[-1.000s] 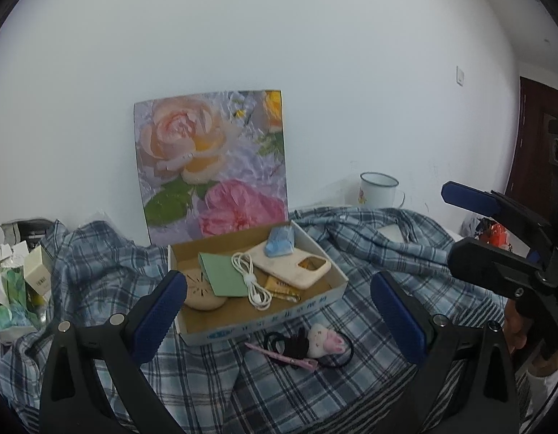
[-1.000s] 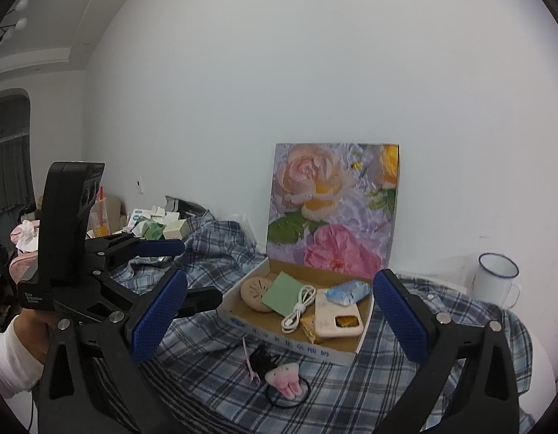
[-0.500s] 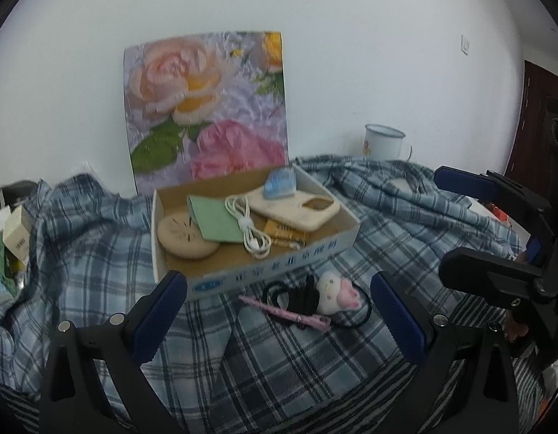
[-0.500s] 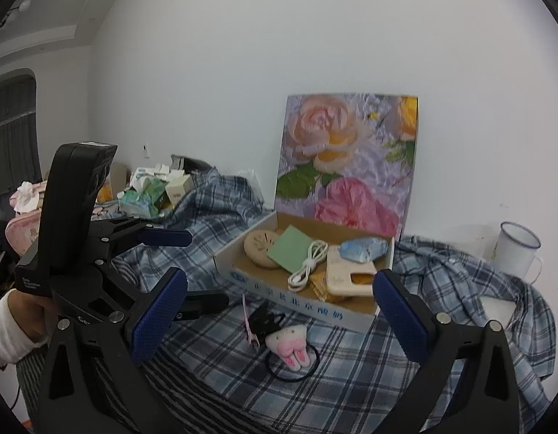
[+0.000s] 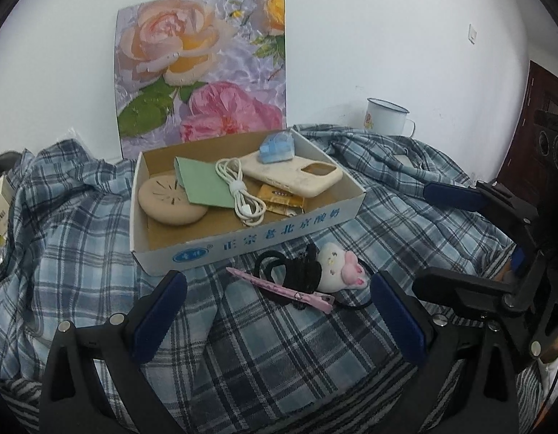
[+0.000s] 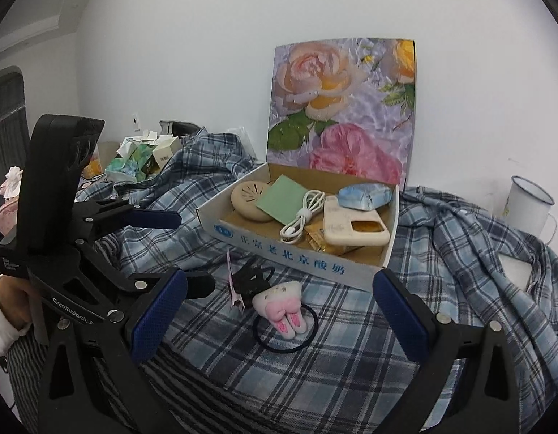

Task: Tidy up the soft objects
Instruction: 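Withdraw both grippers from the box toward the hair tie and bunny, then grasp the black hair tie with pink clip with the left gripper while the right grasps the white bunny keychain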

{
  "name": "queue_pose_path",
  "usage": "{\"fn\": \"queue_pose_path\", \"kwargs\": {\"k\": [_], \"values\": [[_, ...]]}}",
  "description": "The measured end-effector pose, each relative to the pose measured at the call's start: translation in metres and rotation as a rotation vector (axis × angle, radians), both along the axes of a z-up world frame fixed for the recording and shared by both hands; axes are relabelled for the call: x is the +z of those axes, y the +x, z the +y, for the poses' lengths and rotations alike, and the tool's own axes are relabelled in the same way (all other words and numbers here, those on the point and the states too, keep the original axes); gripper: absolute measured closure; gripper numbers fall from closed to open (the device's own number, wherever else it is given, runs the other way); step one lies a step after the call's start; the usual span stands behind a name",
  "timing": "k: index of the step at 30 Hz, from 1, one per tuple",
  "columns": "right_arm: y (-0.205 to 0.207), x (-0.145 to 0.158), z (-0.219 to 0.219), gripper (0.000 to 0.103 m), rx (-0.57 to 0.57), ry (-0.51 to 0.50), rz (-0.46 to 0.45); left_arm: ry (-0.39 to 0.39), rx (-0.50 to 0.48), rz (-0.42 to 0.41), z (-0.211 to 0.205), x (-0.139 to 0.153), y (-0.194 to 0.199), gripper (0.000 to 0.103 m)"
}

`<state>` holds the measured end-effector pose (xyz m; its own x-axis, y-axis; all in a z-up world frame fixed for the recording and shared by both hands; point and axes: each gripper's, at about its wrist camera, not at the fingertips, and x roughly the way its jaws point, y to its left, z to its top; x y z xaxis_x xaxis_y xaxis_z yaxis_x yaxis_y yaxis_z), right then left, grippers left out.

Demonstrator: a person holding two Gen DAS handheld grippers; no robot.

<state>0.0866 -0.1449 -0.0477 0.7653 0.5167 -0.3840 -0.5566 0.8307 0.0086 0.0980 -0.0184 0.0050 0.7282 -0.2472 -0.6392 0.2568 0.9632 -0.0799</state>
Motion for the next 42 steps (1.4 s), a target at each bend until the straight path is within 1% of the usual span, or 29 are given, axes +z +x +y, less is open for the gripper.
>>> {"fn": "queue_pose_path", "kwargs": {"k": [5, 9, 11, 12, 16, 17, 18, 22, 23, 25, 27, 31, 34, 36, 37, 38, 39, 42], "values": [[0.004, -0.003, -0.004, 0.001, -0.018, 0.012, 0.023, 0.000, -0.010, 0.033, -0.003, -0.007, 0.003, 0.000], [0.010, -0.007, -0.004, 0.001, -0.056, 0.004, 0.052, 0.028, -0.016, 0.045, -0.008, -0.010, 0.004, 0.003], [0.013, -0.008, -0.005, 0.001, -0.062, 0.004, 0.068, 0.028, -0.025, 0.057, -0.010, -0.013, 0.006, 0.004], [0.013, -0.008, -0.005, 0.001, -0.065, 0.004, 0.070, 0.036, -0.021, 0.060, -0.011, -0.014, 0.006, 0.006], [0.018, -0.010, -0.009, 0.001, -0.094, 0.008, 0.092, 0.082, -0.030, 0.066, -0.018, -0.017, 0.006, 0.012], [0.020, -0.011, -0.010, 0.001, -0.103, 0.007, 0.102, 0.091, -0.031, 0.068, -0.020, -0.018, 0.006, 0.018], [0.022, -0.012, -0.010, 0.001, -0.113, 0.006, 0.113, 0.089, -0.038, 0.073, -0.020, -0.019, 0.006, 0.023], [0.025, -0.015, -0.013, 0.001, -0.127, 0.016, 0.139, 0.073, -0.057, 0.107, -0.021, -0.023, 0.010, 0.026], [0.025, -0.015, -0.014, 0.001, -0.126, 0.018, 0.140, 0.070, -0.059, 0.116, -0.021, -0.024, 0.011, 0.029], [0.026, -0.015, -0.014, 0.001, -0.123, 0.019, 0.141, 0.060, -0.062, 0.120, -0.020, -0.024, 0.012, 0.029], [0.026, -0.015, -0.014, 0.001, -0.123, 0.017, 0.144, 0.033, -0.074, 0.132, -0.020, -0.025, 0.015, 0.031], [0.026, -0.016, -0.015, 0.001, -0.119, 0.026, 0.155, 0.006, -0.085, 0.184, -0.020, -0.030, 0.027, 0.031], [0.027, -0.016, -0.016, 0.001, -0.114, 0.034, 0.163, -0.003, -0.080, 0.225, -0.021, -0.038, 0.036, 0.041], [0.027, -0.016, -0.016, 0.001, -0.115, 0.033, 0.162, -0.018, -0.084, 0.240, -0.020, -0.040, 0.038, 0.050], [0.027, -0.016, -0.016, 0.001, -0.114, 0.032, 0.162, -0.027, -0.082, 0.240, -0.018, -0.041, 0.039, 0.052], [0.026, -0.016, -0.015, 0.001, -0.114, 0.032, 0.163, -0.031, -0.079, 0.237, -0.017, -0.041, 0.040, 0.060], [0.027, -0.016, -0.015, 0.001, -0.113, 0.031, 0.163, -0.039, -0.079, 0.238, -0.016, -0.041, 0.040, 0.063], [0.026, -0.017, -0.014, 0.001, -0.110, 0.024, 0.160, -0.053, -0.084, 0.234, -0.014, -0.041, 0.039, 0.065]]}}
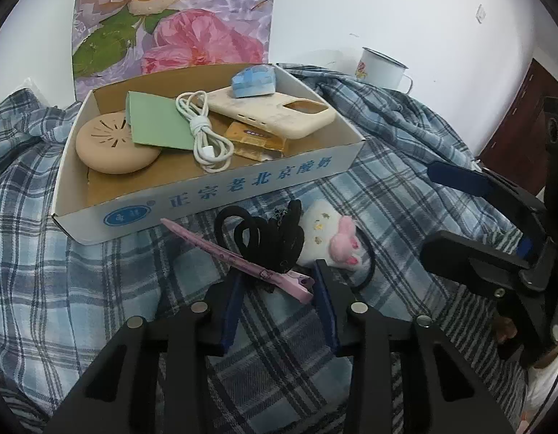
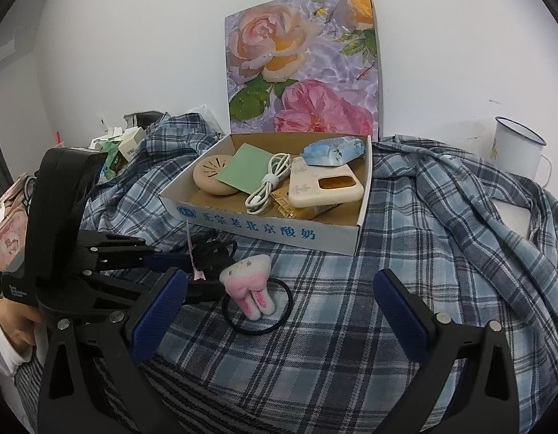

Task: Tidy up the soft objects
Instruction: 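Grasp the black hair tie with pink clip with the left gripper while the right grasps the white bunny keychain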

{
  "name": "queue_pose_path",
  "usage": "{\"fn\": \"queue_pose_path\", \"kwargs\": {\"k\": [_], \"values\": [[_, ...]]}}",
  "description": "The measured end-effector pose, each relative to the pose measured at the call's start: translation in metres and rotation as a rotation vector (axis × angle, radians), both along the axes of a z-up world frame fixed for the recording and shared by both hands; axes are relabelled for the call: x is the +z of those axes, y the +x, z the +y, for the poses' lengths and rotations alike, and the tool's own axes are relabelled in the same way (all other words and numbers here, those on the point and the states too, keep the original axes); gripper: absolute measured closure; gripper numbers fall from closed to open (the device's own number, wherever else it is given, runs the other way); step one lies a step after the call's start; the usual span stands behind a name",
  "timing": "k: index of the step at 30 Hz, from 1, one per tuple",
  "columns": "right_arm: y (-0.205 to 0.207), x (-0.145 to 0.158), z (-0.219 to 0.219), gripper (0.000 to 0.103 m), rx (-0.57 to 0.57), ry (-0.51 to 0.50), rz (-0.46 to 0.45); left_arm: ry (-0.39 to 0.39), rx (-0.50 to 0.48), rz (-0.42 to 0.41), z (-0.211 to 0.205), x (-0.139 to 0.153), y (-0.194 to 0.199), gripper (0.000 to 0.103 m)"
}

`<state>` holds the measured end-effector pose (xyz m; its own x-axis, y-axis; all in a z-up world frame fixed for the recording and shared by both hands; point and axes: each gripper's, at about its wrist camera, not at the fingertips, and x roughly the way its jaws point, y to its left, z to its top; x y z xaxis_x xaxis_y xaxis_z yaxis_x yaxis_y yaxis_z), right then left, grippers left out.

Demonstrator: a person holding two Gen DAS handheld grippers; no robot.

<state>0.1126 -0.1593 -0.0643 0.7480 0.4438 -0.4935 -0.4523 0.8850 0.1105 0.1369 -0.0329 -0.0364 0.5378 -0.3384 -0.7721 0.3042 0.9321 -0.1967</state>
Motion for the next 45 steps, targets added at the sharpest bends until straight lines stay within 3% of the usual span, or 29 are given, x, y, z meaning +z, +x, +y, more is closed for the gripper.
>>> {"fn": "queue_pose_path", "kwargs": {"k": [5, 14, 24, 29, 40, 45], "values": [[0.000, 0.000, 0.001, 0.001, 0.002, -0.002, -0.002, -0.007, 0.003, -0.049, 0.001, 0.009, -0.008, 0.065], [-0.001, 0.000, 0.008, 0.001, 0.026, -0.038, -0.009, 0.065, 0.011, -0.143, 0.010, 0.033, -0.024, 0.065], [0.008, -0.006, 0.032, 0.001, 0.059, -0.156, 0.041, 0.033, 0.076, -0.184, 0.025, 0.033, -0.029, 0.065], [0.022, -0.012, 0.048, 0.017, 0.105, -0.203, 0.098, 0.040, 0.085, -0.202, 0.025, 0.035, -0.032, 0.065], [0.041, -0.024, 0.060, 0.039, 0.113, -0.259, 0.156, 0.069, 0.090, -0.220, 0.022, 0.036, -0.036, 0.065], [0.038, -0.027, 0.069, 0.062, 0.138, -0.302, 0.146, 0.073, 0.096, -0.234, 0.022, 0.038, -0.038, 0.065]]}}
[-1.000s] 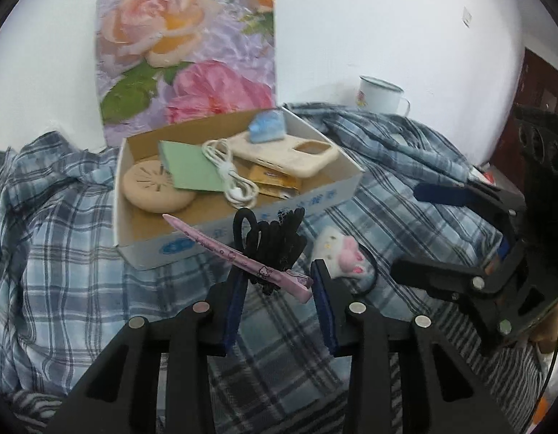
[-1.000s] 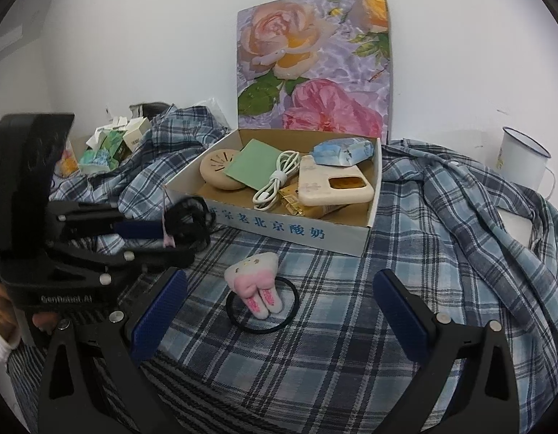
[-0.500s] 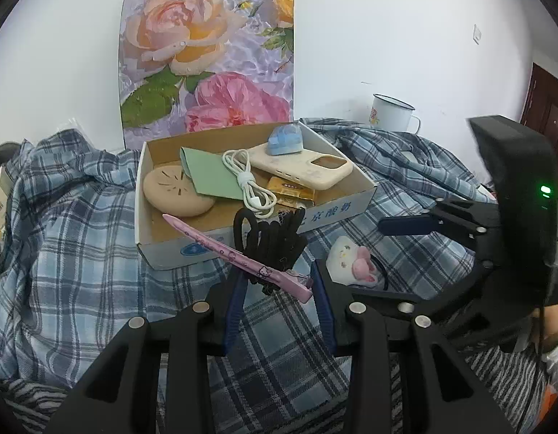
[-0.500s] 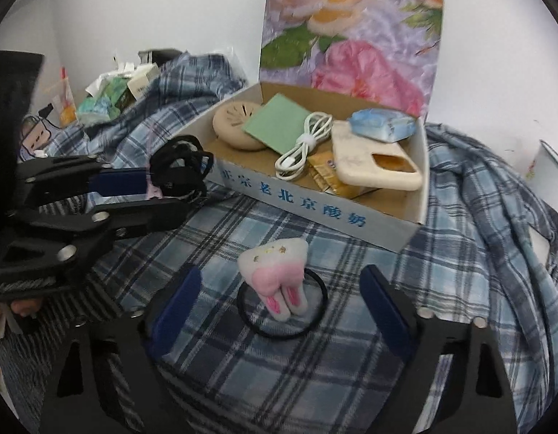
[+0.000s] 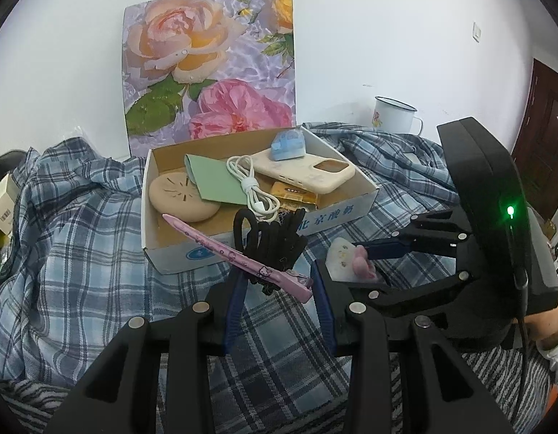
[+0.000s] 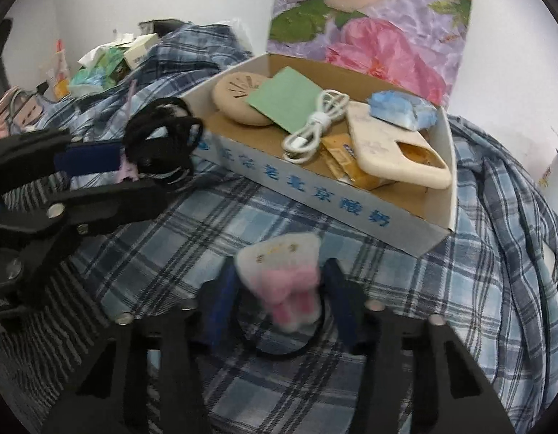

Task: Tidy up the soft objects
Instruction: 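Grasp the black hair tie with pink clip with the left gripper while the right grasps the white bunny keychain, then lift the hair tie and bunny keychain and carry both over the box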

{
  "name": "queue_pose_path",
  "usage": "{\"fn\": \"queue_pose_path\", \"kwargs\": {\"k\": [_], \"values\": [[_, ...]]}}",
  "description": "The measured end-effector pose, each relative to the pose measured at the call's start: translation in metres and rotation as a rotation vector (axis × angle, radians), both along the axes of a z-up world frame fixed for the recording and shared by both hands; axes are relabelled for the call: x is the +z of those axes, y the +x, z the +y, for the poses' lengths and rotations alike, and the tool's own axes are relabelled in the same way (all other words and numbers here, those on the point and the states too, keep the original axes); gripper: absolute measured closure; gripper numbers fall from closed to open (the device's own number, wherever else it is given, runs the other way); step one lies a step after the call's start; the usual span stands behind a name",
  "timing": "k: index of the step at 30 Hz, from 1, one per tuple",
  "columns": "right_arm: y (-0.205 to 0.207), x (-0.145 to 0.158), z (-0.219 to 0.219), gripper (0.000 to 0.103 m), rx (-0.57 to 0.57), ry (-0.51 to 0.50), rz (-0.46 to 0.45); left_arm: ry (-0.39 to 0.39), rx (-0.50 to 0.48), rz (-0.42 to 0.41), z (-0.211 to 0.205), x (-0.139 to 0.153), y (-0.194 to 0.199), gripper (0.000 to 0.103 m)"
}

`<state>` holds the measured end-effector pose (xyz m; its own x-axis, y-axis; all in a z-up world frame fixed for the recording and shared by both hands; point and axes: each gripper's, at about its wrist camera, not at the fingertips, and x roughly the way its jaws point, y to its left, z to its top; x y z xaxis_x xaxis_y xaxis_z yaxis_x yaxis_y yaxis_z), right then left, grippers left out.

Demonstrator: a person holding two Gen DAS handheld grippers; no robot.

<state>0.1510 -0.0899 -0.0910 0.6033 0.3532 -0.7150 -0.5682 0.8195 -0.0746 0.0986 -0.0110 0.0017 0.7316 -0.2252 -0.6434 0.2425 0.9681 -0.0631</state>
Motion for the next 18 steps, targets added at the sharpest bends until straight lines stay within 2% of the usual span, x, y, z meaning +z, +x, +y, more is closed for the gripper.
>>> {"fn": "queue_pose_path", "kwargs": {"k": [6, 18], "values": [[-0.013, 0.009, 0.001, 0.064, -0.003, -0.012, -0.083, 0.007, -0.002, -0.023, -0.002, 0.005, -0.004, 0.065], [-0.080, 0.072, -0.017, 0.064, 0.025, 0.168, -0.352, -0.003, 0.035, -0.130, 0.017, 0.042, -0.027, 0.065]]}}
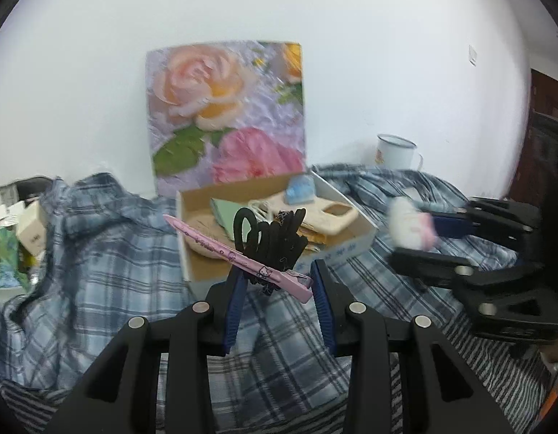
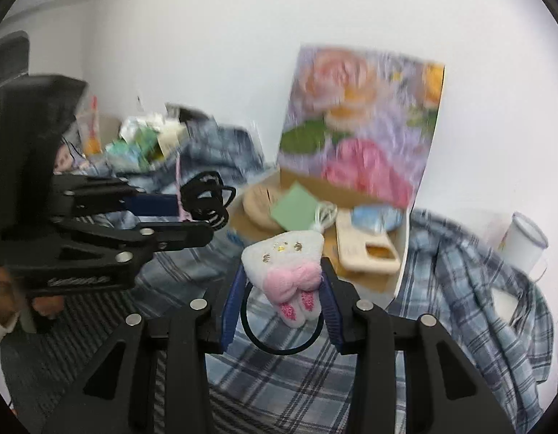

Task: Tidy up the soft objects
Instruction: 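Lift the hair tie and bunny keychain and carry both over the box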

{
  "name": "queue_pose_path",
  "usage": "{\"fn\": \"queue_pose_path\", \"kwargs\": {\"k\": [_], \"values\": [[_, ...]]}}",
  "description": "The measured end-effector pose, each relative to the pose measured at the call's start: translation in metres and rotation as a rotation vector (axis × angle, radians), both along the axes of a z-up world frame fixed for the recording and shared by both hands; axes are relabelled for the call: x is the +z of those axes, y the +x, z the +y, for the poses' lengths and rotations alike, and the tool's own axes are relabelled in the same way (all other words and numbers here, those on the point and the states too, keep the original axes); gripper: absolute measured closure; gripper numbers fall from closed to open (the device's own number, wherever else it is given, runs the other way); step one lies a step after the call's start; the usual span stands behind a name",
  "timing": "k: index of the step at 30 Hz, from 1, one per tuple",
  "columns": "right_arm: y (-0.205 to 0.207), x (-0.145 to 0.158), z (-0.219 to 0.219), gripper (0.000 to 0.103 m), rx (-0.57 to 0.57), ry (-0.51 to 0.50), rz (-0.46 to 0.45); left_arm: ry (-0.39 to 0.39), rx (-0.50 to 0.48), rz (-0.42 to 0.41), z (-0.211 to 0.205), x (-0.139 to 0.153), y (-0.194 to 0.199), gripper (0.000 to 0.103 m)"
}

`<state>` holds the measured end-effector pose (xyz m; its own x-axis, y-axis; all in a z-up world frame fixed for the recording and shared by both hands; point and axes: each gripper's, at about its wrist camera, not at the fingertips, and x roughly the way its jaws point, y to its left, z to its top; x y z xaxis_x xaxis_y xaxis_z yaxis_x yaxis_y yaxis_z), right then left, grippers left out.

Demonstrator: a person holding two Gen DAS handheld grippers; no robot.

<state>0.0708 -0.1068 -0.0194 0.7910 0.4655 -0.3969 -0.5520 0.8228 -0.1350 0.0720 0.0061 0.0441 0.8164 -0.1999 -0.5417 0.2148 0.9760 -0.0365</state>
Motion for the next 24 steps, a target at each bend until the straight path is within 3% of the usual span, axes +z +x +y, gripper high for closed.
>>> {"fn": "queue_pose_path", "kwargs": {"k": [8, 24], "values": [[-0.036, 0.010, -0.004, 0.064, 0.024, 0.034, -0.074, -0.033, 0.045, -0.015, 0.012, 0.004, -0.021, 0.065], [-0.051, 0.012, -0.019, 0.064, 0.017, 0.128, -0.100, -0.038, 0.047, -0.039, 0.012, 0.014, -0.041, 0.065]]}}
